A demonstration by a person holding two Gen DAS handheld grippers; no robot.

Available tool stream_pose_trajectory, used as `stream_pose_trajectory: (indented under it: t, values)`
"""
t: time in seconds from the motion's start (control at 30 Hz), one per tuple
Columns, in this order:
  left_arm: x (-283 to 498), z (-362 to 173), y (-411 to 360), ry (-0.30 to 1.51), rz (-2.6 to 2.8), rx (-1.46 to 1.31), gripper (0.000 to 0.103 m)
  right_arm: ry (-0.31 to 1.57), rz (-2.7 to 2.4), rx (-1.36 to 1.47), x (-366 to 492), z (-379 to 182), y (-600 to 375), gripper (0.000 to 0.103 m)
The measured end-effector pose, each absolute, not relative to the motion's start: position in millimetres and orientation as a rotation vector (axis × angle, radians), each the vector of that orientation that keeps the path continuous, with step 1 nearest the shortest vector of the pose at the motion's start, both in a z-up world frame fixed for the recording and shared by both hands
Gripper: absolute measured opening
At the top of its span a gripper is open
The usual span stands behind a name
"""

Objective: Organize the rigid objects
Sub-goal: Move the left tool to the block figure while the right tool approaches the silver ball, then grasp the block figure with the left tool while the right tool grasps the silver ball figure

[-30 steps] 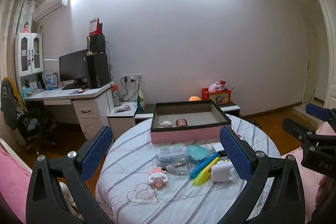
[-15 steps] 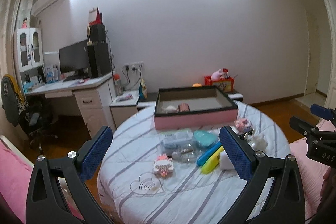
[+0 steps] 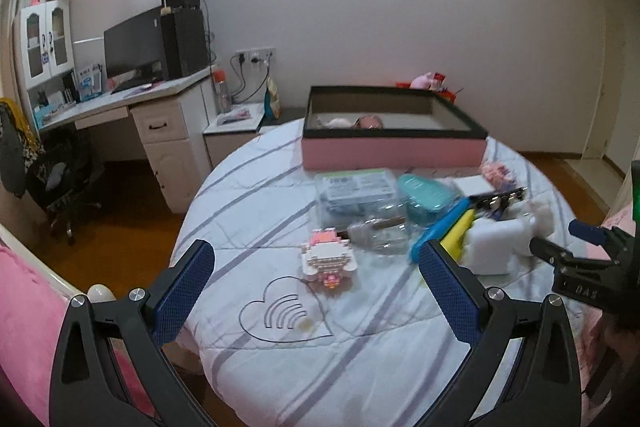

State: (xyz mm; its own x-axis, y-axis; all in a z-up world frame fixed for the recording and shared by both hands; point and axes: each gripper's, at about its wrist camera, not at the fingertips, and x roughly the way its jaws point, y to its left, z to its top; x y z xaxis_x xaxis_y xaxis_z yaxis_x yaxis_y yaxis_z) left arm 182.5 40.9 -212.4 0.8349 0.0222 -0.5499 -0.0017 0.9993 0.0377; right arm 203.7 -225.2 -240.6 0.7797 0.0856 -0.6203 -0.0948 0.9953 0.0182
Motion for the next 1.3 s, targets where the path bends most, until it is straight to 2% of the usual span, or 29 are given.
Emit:
stream_pose_trajectory:
  t: [0.5, 0.57, 0.63, 0.67, 0.9, 1.0, 1.13, 1.3]
  values:
    - [228, -247, 57, 0.702, 0.010, 0.007, 0.103, 0.770, 0.206, -0.048, 256, -256, -223, 0.088]
    - [233, -252, 57, 0.722, 0.013, 0.009, 0.103, 0.753, 0.224, -0.023, 254, -253, -227, 0.086]
    - [239, -259, 56, 0.738, 0.012, 0.012, 0.103, 0.750, 0.224, -0.017, 254, -253, -230, 0.075]
    - [241, -264, 56, 0.754, 0.010, 0.013, 0.103, 0.757, 0.234, -0.003, 255, -255, -231, 0.073]
    - [255, -280, 52, 0.802, 0.004, 0.028, 0.100, 0.755, 0.230, 0.019, 255, -255, -233, 0.073]
    - [259, -278, 53, 0.796, -0.010, 0.025, 0.085, 0.753, 0.225, 0.025, 254, -254, -234, 0.073]
    - [263, -278, 53, 0.788, -0.019, 0.029, 0.044, 0.750, 0.216, 0.026, 253, -253, -234, 0.073]
    - [258, -275, 55, 0.780, -0.035, 0.017, 0.044, 0.744, 0.204, 0.026, 248, -250, -236, 0.073]
